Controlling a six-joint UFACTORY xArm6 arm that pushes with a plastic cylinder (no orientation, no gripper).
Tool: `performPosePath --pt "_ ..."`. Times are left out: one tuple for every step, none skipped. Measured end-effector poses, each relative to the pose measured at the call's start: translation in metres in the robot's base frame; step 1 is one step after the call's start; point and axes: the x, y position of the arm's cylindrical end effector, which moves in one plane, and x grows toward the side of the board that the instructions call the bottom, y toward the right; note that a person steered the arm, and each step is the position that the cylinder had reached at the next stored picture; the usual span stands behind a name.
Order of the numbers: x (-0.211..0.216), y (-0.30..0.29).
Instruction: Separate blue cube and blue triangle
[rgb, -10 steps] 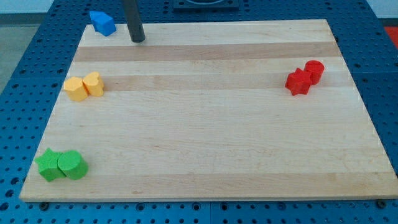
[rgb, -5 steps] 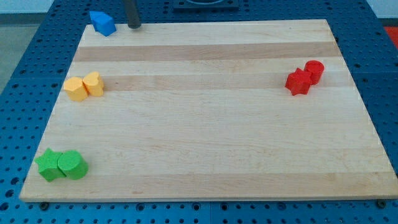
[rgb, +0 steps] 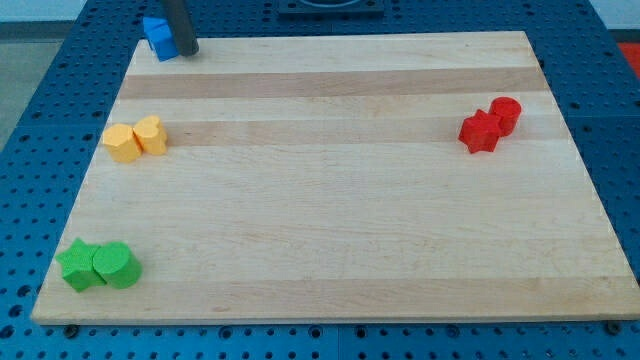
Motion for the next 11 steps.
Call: performPosePath --pt "0.024 -0.008" --pt "0.033 -0.056" --pt "0.033 -0.087" --pt "0.019 -0.088" --pt "-0.027 -0.087" --pt "-0.032 -0.085" --pt "-0.032 -0.082" --pt "-0.032 -0.080" --pt "-0.032 -0.080" --pt "-0.030 -0.078" --pt "-0.022 -0.053"
